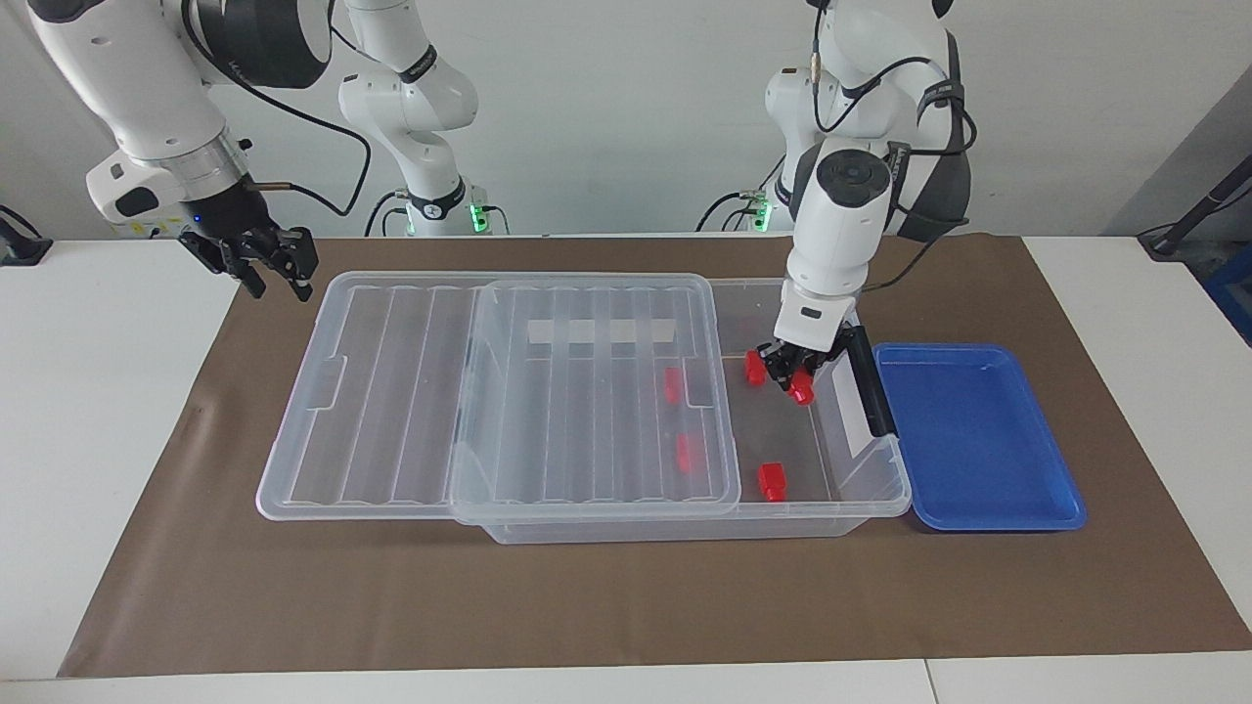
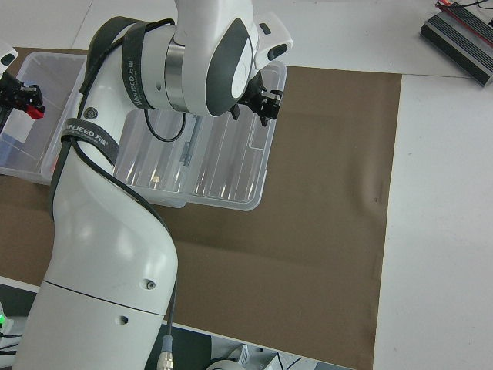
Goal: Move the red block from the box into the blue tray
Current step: 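Lift the red block with the left gripper over the blue tray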
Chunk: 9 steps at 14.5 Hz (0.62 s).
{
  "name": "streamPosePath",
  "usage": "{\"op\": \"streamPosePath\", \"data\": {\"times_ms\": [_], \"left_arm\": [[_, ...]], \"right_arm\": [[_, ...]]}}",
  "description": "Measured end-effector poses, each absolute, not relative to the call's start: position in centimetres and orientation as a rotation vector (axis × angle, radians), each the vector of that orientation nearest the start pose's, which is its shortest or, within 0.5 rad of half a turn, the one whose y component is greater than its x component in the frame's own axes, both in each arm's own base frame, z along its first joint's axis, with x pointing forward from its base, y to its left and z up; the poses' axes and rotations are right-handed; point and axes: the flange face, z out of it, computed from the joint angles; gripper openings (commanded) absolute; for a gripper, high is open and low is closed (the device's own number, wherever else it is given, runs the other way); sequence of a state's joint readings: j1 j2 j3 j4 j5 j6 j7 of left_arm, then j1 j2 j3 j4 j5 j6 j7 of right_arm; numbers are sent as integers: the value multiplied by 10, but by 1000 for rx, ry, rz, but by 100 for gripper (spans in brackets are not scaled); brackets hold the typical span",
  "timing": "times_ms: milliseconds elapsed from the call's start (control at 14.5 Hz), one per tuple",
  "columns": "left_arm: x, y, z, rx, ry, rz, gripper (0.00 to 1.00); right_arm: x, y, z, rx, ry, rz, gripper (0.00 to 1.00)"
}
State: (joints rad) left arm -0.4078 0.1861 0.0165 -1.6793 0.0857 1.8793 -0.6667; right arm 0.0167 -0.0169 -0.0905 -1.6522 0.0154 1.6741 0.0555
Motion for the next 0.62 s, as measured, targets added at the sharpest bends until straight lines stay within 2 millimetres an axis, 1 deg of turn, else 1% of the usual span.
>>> {"op": "streamPosePath", "data": {"times_ms": [138, 207, 276, 346, 484, 622], "left_arm": [[574, -219, 530, -3032, -400, -57, 0], [574, -207, 545, -3028, -392, -48, 0], [577, -188, 559, -3031, -370, -46, 0], [580, -162, 571, -3042, -347, -43, 0], [585, -95, 585, -3069, -259, -22, 0], [589, -24, 588, -3086, -99, -3, 0]], "right_arm": [[558, -46, 604, -3122, 177, -89, 0], [559, -52, 602, -3125, 156, -108, 0], [561, -60, 597, -3133, 141, -133, 0], [563, -70, 590, -3146, 124, -162, 0], [567, -88, 572, -3169, 75, -207, 0], [577, -96, 552, -3183, 52, -232, 0]]}}
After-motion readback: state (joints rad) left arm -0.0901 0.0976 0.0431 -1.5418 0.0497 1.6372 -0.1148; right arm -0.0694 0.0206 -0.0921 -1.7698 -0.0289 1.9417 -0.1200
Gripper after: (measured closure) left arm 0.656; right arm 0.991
